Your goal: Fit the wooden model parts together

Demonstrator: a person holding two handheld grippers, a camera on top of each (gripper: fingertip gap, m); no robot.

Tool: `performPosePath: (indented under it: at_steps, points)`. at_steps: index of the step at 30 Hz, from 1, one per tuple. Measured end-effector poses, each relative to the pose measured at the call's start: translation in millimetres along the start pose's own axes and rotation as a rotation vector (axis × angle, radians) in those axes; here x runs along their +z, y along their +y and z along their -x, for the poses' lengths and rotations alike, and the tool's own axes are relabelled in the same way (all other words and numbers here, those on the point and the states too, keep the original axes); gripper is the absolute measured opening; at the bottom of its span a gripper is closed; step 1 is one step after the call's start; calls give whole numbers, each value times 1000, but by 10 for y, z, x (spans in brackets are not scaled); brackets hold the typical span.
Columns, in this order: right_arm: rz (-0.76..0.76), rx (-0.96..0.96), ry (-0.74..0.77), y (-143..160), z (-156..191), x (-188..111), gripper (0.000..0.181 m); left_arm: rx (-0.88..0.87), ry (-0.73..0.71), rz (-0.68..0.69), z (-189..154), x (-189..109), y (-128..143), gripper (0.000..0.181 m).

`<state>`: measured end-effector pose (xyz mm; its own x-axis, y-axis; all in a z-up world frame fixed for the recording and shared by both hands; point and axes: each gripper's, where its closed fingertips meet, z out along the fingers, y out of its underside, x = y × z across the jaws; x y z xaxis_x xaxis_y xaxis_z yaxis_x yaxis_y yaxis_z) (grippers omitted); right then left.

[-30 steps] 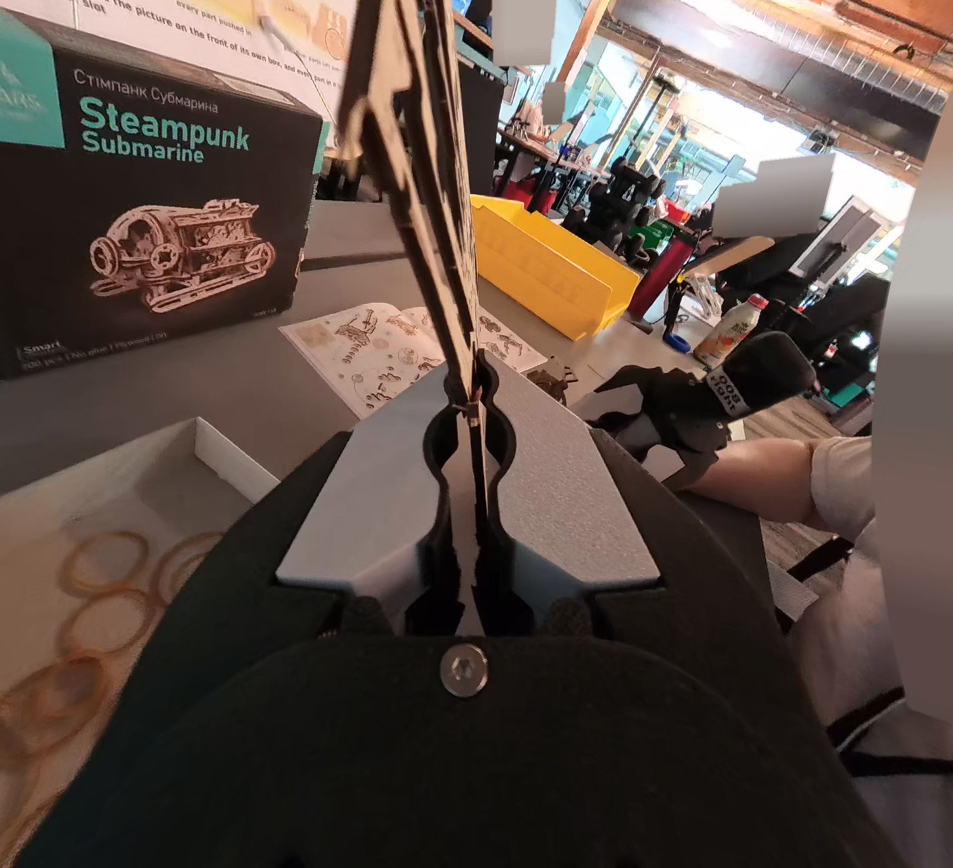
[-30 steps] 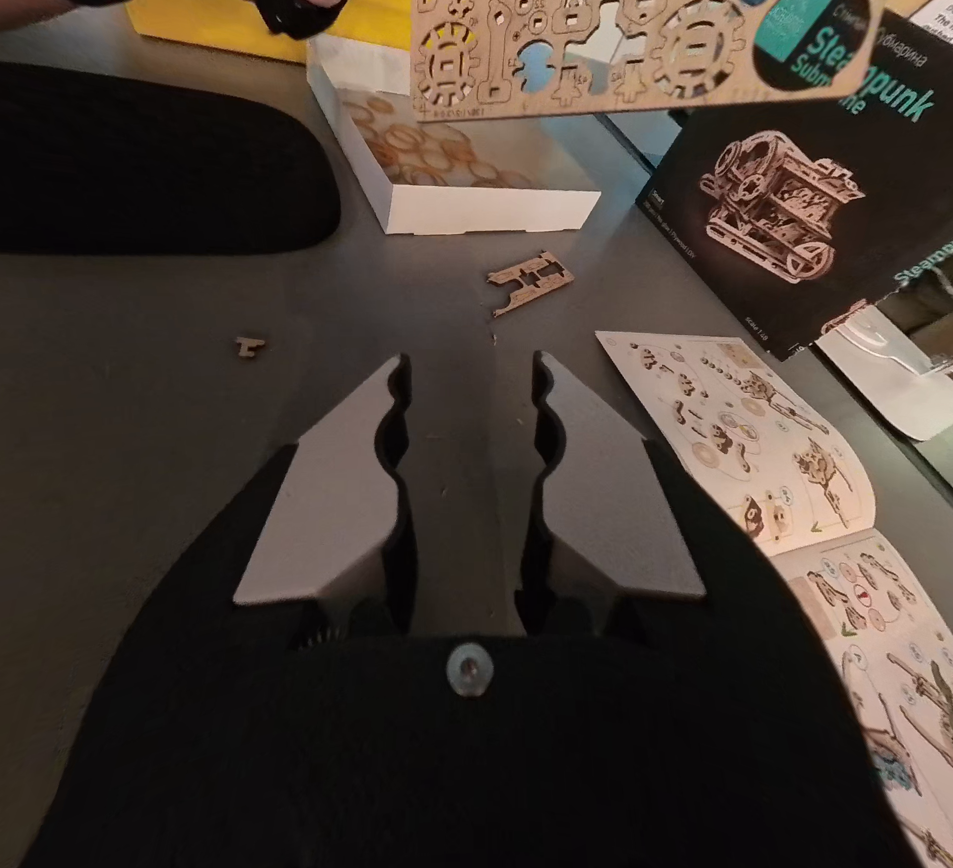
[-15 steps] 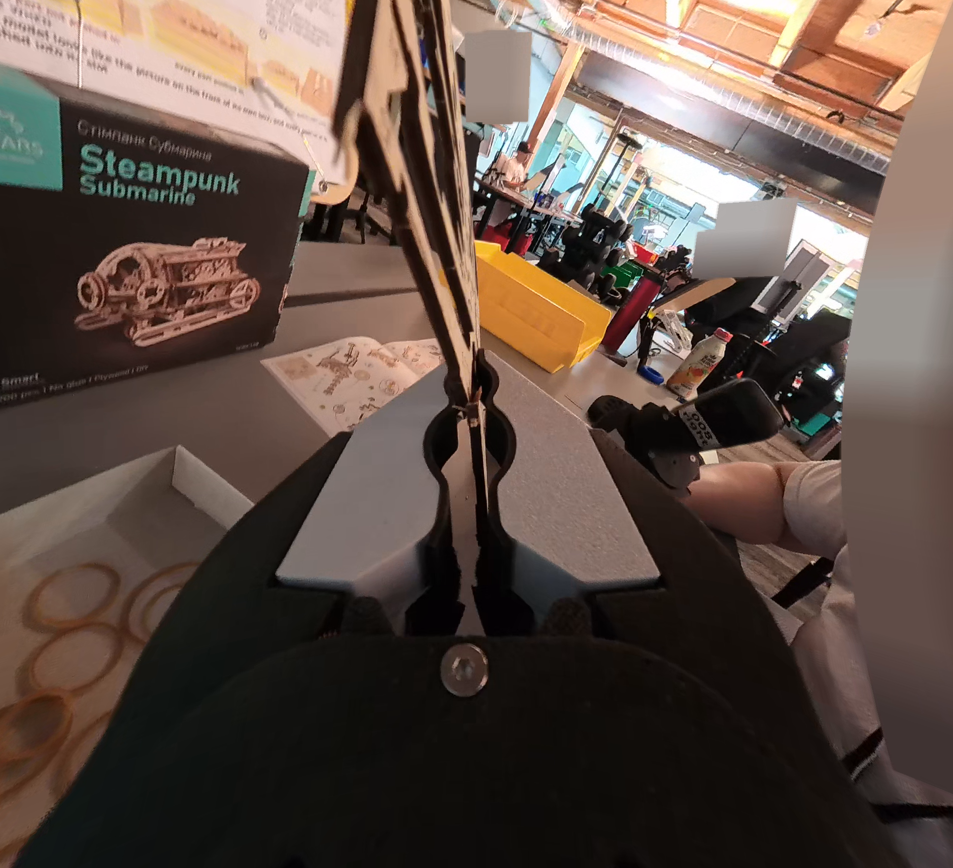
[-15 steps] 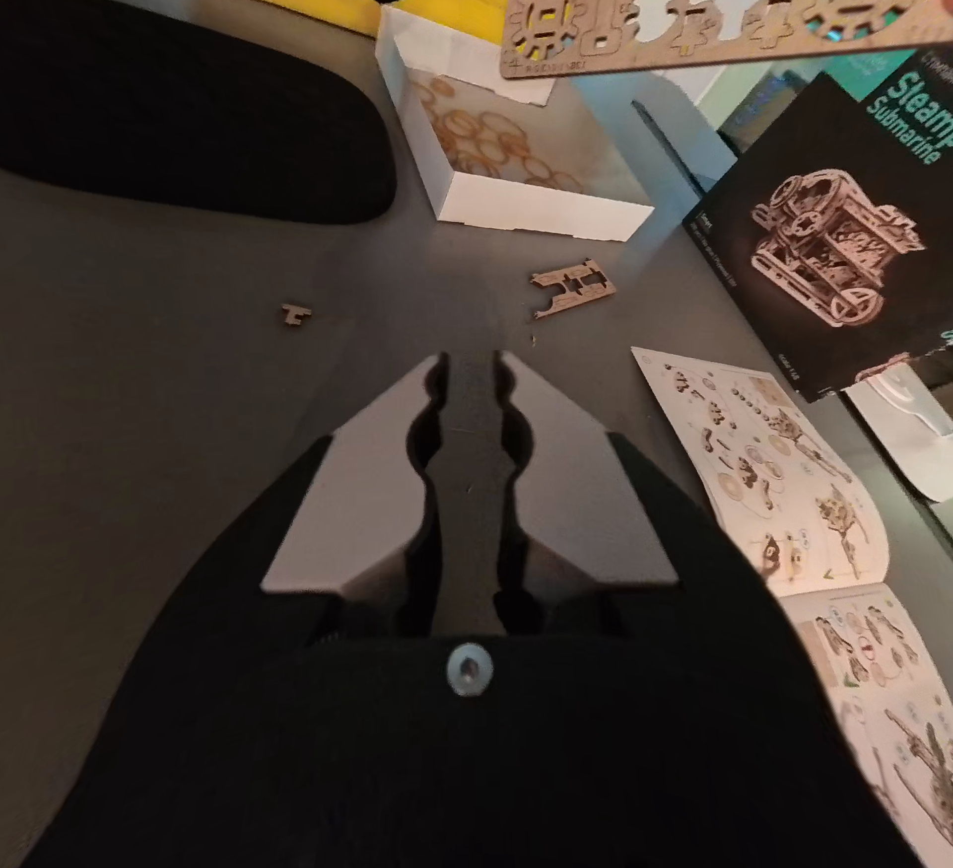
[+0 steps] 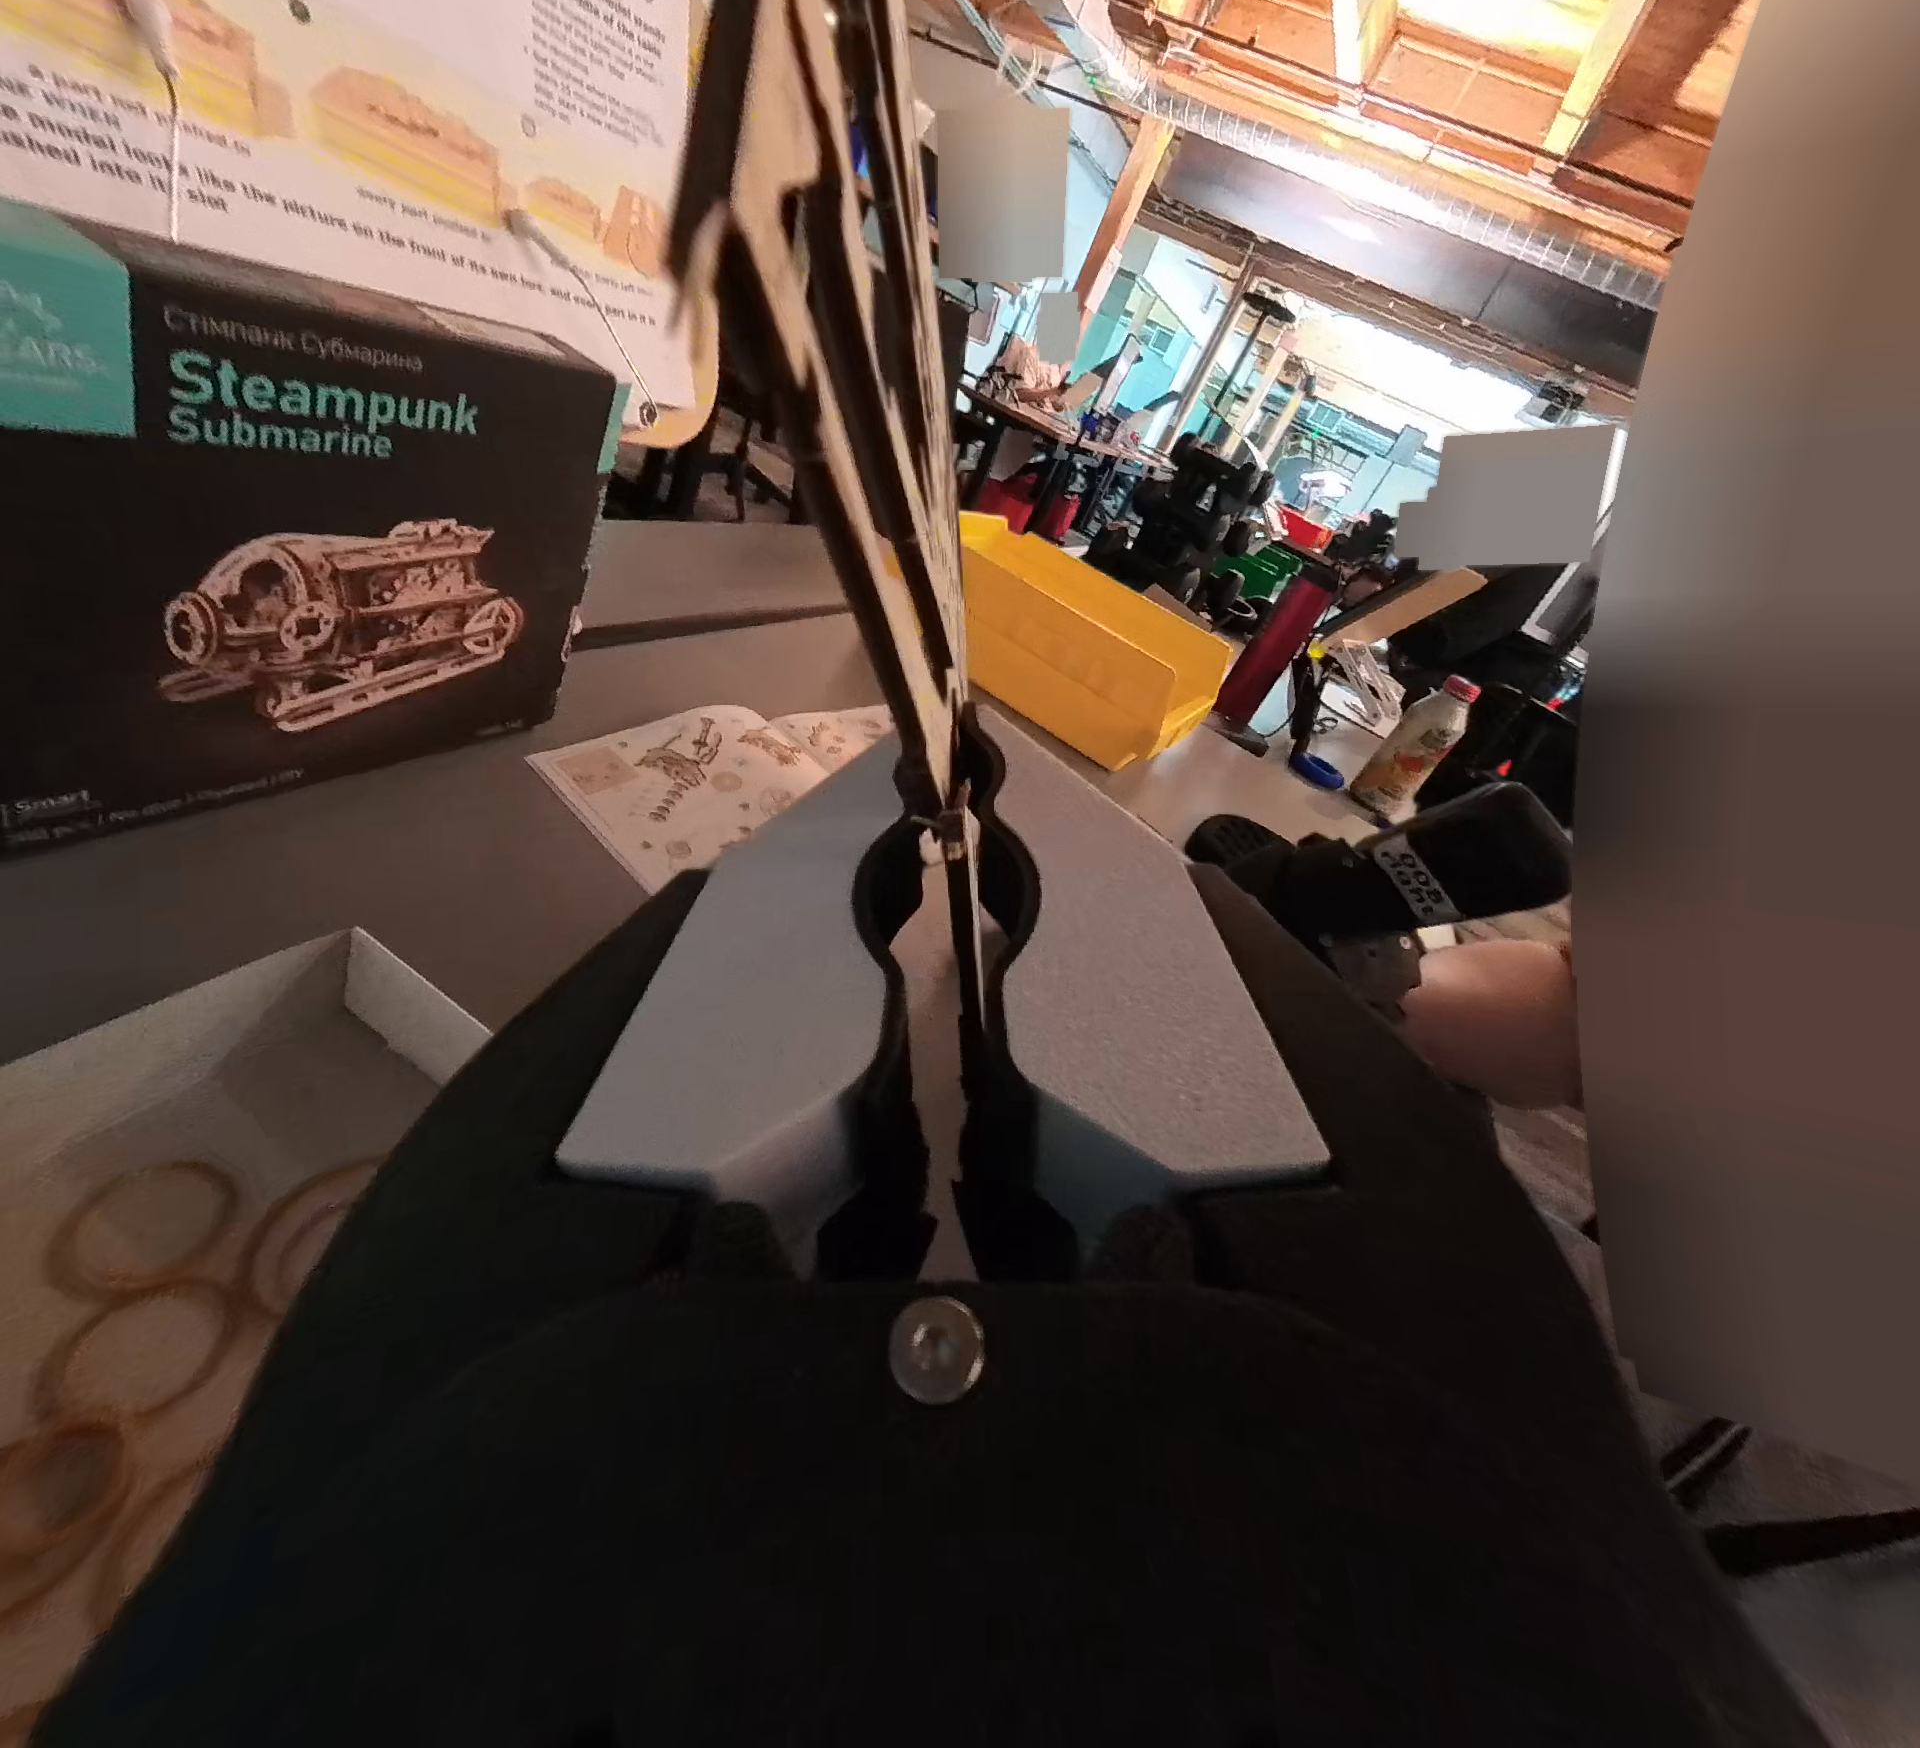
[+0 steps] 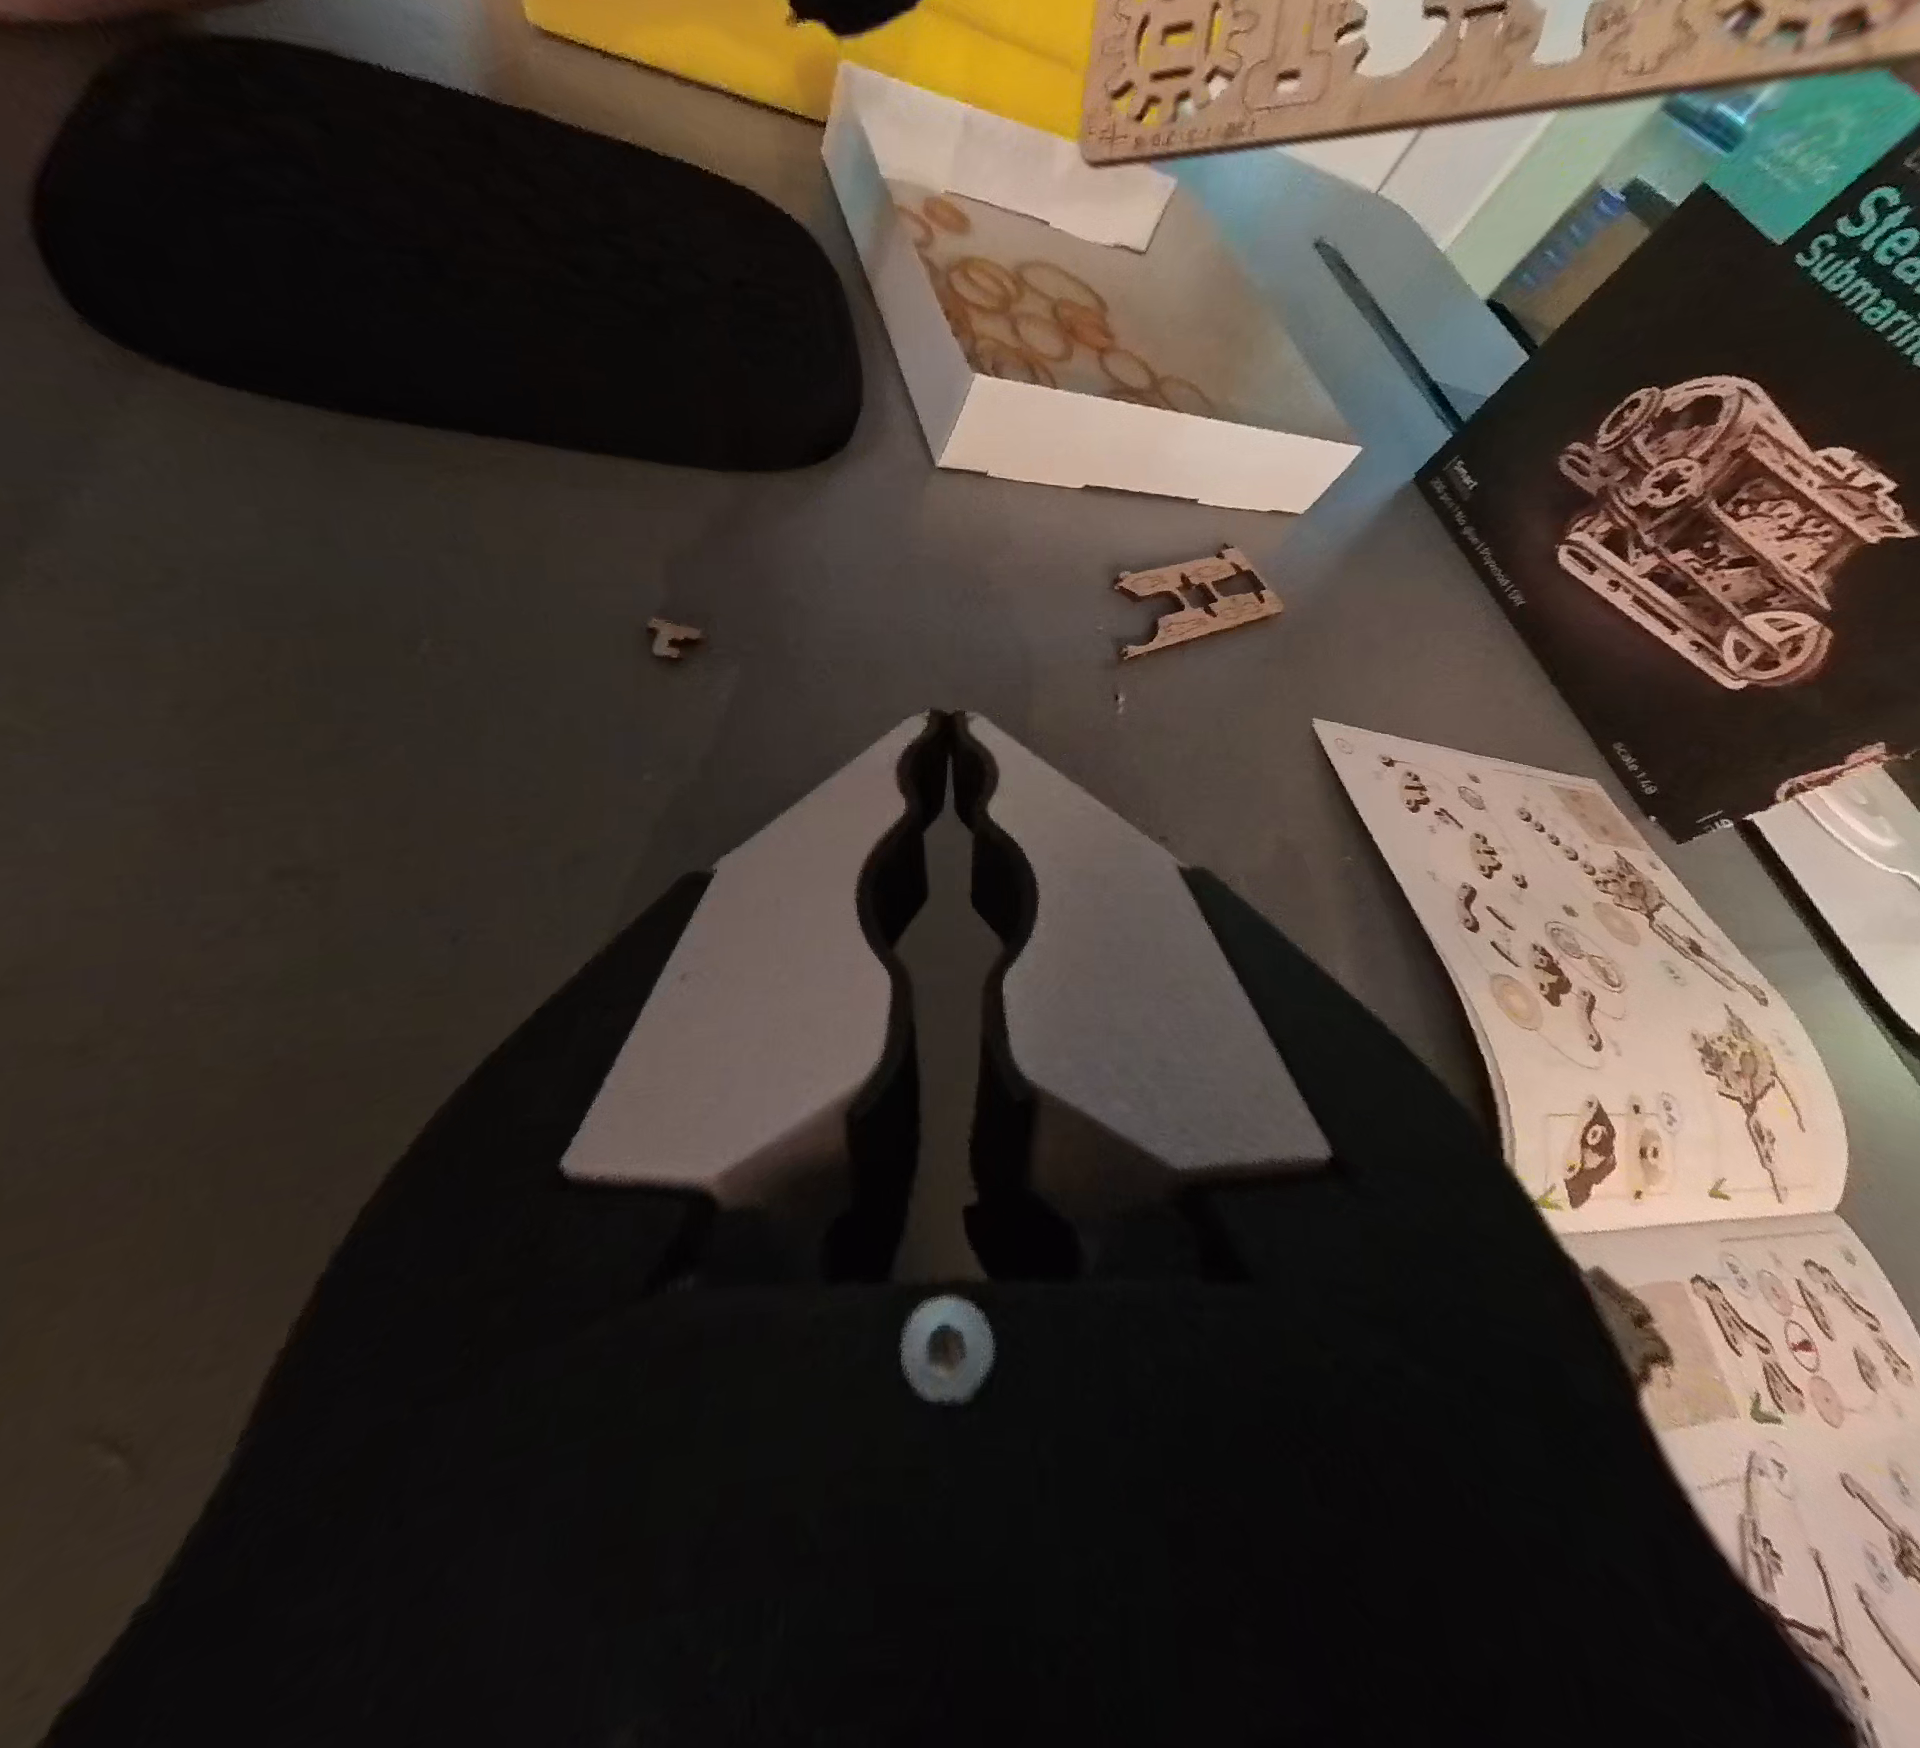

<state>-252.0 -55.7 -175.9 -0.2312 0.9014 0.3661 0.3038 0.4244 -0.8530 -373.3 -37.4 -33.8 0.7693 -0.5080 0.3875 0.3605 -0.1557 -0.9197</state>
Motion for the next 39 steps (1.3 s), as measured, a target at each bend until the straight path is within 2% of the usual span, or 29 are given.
performPosePath:
  at_steps: [4, 10, 21, 31, 39]
  points:
    - [-24, 30, 35, -29, -88, 3, 1, 30, -30, -27, 45, -47, -57, 2]
    - [-32, 72, 62, -35, -182, 25, 11, -31, 1, -53, 67, -51, -56, 1]
    - [-30, 30, 67, -22, -123, -40, 14, -31, -47, -11, 192, 32, 108, 2]
    - [-23, 41, 58, -10, -99, -66, 15, 6, -31, -39, 56, 48, 57, 2]
    - [12, -7, 59, 18, -63, -23, 15, -11, -44, -62, 139, 47, 79, 2]
